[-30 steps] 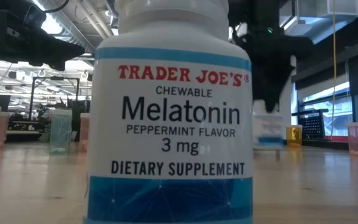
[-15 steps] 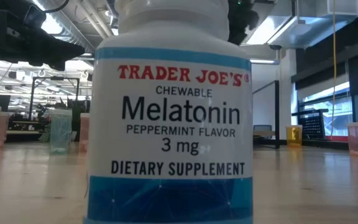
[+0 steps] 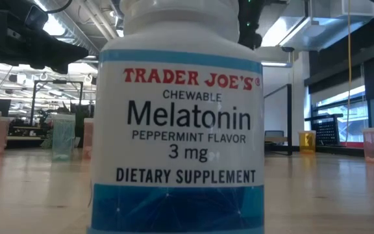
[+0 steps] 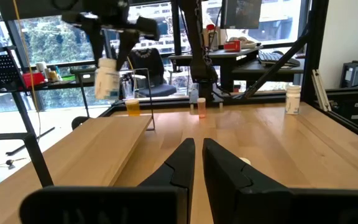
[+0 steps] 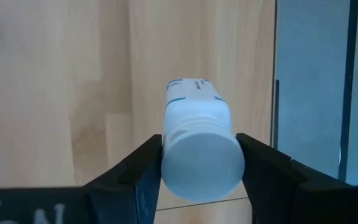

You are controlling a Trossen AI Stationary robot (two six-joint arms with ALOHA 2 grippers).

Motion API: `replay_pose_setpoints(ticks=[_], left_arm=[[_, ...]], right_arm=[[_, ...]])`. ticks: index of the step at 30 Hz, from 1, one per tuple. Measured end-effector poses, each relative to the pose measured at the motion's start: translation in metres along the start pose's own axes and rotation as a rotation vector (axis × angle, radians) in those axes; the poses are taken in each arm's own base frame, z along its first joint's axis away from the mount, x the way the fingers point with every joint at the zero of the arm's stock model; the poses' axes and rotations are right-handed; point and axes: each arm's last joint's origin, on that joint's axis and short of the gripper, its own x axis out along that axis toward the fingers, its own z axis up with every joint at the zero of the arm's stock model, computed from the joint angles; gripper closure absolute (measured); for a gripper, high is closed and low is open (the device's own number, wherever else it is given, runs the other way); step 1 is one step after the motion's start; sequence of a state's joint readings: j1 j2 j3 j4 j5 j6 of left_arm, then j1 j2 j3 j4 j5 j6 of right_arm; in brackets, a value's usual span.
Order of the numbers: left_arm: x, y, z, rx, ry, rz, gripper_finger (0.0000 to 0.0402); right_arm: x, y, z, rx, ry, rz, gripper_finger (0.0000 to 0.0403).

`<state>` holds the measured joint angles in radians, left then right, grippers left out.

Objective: Pick and place medicine bottles onto shelf by color
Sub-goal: Put the top white pill bottle on the shelf

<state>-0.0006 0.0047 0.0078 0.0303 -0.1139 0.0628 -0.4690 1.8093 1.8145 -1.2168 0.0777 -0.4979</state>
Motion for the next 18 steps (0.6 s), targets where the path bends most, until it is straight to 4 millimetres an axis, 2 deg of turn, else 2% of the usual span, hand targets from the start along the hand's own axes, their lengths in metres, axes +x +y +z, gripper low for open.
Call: replay_pose_setpoints(ticks=[10, 14, 18], left_arm=[[0.000, 0.000, 0.001, 0.000, -0.006, 0.001, 0.0374], [0.000, 0.001, 0.006, 0.042, -0.046, 0.008, 0.0374], [-0.001, 0.002, 0.009, 0.013, -0.049, 0.041, 0.0374]], right_arm=[[0.054, -0.040, -0.013, -0.020, 0.127, 0.015, 0.0213], [0.065, -0.052, -0.021, -0.008, 0.174, -0.002, 0.0213], [0.069, -0.063, -0.030, 0.026, 0.199, 0.004, 0.0213]])
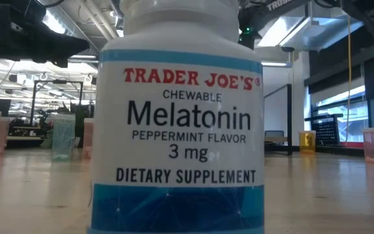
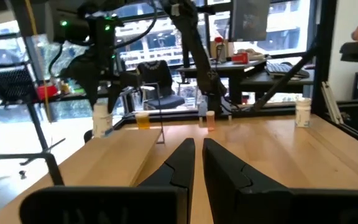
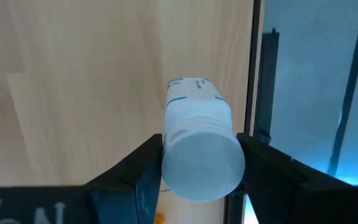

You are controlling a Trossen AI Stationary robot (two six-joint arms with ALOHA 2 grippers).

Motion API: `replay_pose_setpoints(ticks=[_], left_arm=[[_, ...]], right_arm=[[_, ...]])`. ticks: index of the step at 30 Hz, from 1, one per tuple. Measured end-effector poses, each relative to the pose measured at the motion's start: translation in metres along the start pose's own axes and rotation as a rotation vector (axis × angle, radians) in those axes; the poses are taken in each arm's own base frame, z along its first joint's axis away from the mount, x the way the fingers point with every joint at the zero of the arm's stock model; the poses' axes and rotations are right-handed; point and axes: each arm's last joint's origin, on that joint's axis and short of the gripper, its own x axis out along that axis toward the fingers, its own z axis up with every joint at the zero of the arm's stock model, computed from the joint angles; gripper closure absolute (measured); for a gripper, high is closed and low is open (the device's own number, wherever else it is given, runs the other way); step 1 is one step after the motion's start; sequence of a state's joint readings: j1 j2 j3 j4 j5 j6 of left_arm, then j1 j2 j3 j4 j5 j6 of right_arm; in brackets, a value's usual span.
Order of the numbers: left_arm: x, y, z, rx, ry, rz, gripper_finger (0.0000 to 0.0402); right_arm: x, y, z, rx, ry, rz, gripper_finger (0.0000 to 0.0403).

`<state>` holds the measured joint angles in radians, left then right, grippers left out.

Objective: Pick and place medicine bottles onto shelf by color
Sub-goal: Put the top white pill bottle on the shelf

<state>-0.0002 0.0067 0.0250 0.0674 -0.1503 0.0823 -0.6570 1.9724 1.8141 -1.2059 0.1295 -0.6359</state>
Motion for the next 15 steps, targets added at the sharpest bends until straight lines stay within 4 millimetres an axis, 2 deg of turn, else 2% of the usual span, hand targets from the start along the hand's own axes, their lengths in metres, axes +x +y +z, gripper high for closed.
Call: replay_pose_setpoints(ticks=[5, 11, 15], left_arm=[[-0.0002, 0.0002, 0.0008, -0.010, 0.003, 0.005, 0.0374], [-0.0002, 0.0002, 0.0007, -0.005, 0.004, 0.005, 0.0374], [-0.0014, 0.0027, 0.0060, 0.002, 0.016, 0.069, 0.0374]], right_arm=[[0.0032, -0.0088, -0.0069, 0.033, -0.001, 0.021, 0.0213], [0.0035, -0.0104, -0.0082, 0.041, -0.021, 0.050, 0.0213], [0.0036, -0.0113, -0.0094, 0.044, -0.009, 0.040, 0.0213]])
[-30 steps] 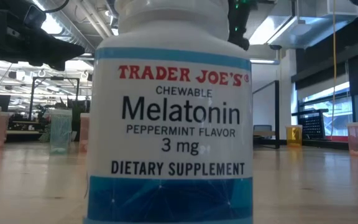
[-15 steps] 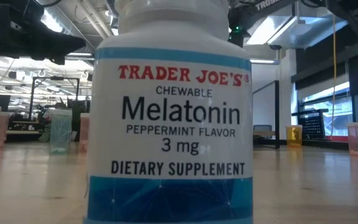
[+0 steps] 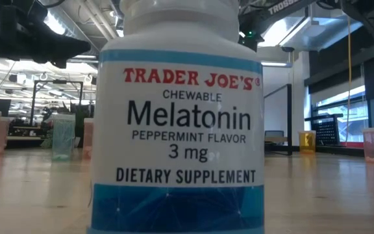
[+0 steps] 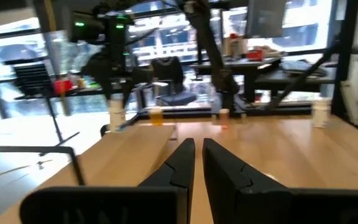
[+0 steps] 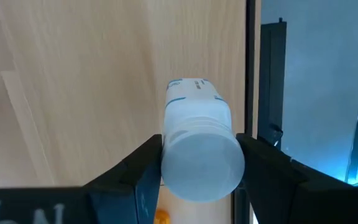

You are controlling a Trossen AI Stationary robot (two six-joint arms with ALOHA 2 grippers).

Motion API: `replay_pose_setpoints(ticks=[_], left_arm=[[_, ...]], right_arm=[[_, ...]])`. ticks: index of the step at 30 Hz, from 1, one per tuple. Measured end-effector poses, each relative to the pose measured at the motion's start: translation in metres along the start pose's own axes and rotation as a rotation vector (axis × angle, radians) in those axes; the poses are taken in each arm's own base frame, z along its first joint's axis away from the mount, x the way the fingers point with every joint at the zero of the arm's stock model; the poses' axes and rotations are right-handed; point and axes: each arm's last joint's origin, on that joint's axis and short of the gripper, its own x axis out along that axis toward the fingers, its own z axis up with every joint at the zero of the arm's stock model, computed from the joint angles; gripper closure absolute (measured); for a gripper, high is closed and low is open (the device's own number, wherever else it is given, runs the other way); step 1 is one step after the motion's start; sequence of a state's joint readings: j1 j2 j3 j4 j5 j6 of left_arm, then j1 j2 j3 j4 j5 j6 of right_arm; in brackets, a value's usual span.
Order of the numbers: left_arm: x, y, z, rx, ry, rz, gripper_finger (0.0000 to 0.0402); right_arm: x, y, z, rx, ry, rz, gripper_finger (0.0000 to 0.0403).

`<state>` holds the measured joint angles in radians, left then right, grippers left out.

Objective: Pick and place medicine bottles onto shelf by color
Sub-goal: Put the top white pill bottle on the shelf

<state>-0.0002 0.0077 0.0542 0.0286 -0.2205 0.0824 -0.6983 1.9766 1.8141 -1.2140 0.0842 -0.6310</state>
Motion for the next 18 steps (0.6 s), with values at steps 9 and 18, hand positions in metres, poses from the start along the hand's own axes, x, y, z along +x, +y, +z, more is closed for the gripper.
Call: replay_pose_setpoints(ticks=[9, 18], left_arm=[[-0.006, 0.007, 0.043, -0.001, 0.177, 0.050, 0.0374], [0.013, 0.005, 0.065, -0.013, 0.320, 0.076, 0.0374]], right_arm=[[0.006, 0.000, -0.002, 0.001, 0.037, 0.030, 0.0213], [0.014, -0.005, -0.004, 0.013, 0.057, 0.035, 0.0213]])
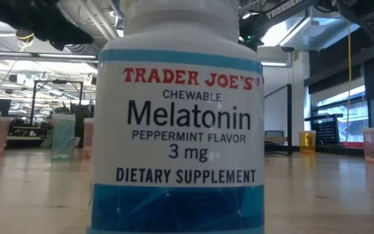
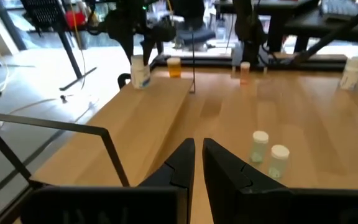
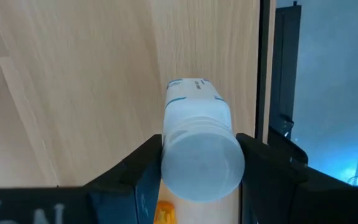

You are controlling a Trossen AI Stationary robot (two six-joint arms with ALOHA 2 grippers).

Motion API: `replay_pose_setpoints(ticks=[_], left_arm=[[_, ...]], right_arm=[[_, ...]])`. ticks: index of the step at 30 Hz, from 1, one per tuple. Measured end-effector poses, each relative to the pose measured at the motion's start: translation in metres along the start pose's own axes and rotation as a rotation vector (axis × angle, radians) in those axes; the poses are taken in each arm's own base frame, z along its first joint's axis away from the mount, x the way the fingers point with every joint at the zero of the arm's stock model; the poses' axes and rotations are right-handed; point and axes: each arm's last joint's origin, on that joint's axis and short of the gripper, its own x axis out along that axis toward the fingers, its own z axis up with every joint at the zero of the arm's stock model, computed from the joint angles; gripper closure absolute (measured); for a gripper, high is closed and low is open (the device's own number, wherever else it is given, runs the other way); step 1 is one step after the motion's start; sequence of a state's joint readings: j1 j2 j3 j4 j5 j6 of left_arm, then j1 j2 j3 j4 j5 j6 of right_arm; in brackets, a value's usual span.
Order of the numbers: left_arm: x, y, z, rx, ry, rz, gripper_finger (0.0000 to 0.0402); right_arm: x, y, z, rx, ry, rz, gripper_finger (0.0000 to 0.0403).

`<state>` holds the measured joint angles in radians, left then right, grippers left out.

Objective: Pick and place medicine bottles onto shelf by color
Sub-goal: Put the top white pill bottle on the shelf

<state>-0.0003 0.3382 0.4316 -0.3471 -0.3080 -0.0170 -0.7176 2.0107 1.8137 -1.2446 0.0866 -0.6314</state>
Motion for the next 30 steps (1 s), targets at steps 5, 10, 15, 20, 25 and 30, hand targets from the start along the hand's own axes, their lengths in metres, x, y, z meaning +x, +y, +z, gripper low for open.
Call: replay_pose_setpoints(ticks=[5, 10, 15, 20, 25, 30], left_arm=[[0.009, -0.003, 0.009, 0.013, 0.049, 0.000, 0.0374], [0.014, -0.005, 0.014, 0.020, 0.073, 0.000, 0.0374], [0.015, -0.005, 0.015, 0.022, 0.078, -0.001, 0.0374], [0.015, -0.005, 0.015, 0.010, 0.078, -0.001, 0.0374], [0.015, -0.005, 0.015, -0.004, 0.079, 0.000, 0.0374], [0.015, -0.005, 0.015, -0.003, 0.079, 0.000, 0.0374]], right_arm=[[0.006, -0.003, 0.000, 0.004, 0.015, 0.005, 0.0213], [0.006, -0.004, 0.000, -0.002, 0.031, -0.027, 0.0213], [0.006, -0.005, 0.001, 0.004, 0.018, -0.042, 0.0205], [0.006, -0.005, 0.001, 0.003, 0.018, -0.042, 0.0191], [0.006, -0.005, 0.001, 0.003, 0.019, -0.042, 0.0178], [0.006, -0.005, 0.001, 0.002, 0.020, -0.042, 0.0174]])
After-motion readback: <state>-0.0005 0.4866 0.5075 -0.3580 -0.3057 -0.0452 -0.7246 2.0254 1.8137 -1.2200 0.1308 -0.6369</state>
